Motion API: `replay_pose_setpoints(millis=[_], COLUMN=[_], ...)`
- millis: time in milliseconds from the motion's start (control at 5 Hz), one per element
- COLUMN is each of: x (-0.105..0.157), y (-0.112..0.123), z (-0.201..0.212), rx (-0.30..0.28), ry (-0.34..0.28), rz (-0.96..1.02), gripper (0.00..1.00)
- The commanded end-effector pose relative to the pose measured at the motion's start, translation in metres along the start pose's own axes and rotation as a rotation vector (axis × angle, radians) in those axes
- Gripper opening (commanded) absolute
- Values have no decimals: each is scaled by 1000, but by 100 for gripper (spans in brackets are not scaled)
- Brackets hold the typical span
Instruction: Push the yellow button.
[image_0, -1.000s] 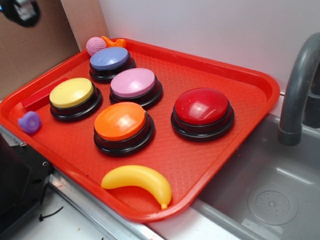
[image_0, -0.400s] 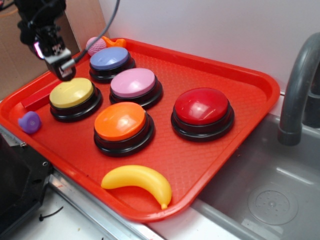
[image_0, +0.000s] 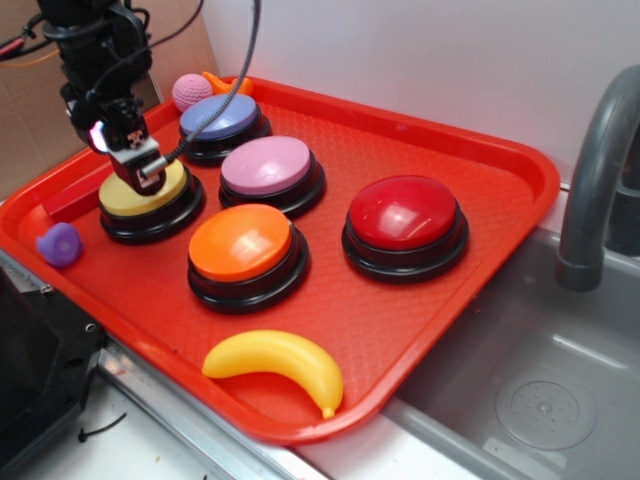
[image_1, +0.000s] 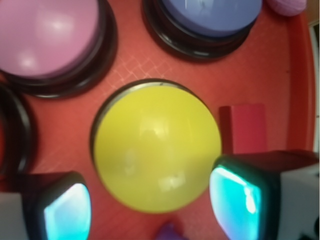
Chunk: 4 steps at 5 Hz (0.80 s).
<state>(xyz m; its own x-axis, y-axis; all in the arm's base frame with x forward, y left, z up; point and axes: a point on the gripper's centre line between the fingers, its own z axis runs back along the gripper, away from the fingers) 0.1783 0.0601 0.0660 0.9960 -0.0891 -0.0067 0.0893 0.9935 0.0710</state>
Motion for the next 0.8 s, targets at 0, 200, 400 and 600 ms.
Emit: replay_pose_setpoints(millis=[0,200,400,600], x=[-1,0,1,4], y=[7,7,8,11], z=[-17,-17,-20,-8], rx=[-5,-6,-5,0], ry=[18,18,29,17], rz=[9,8,4,11], gripper=[100,100,100,100])
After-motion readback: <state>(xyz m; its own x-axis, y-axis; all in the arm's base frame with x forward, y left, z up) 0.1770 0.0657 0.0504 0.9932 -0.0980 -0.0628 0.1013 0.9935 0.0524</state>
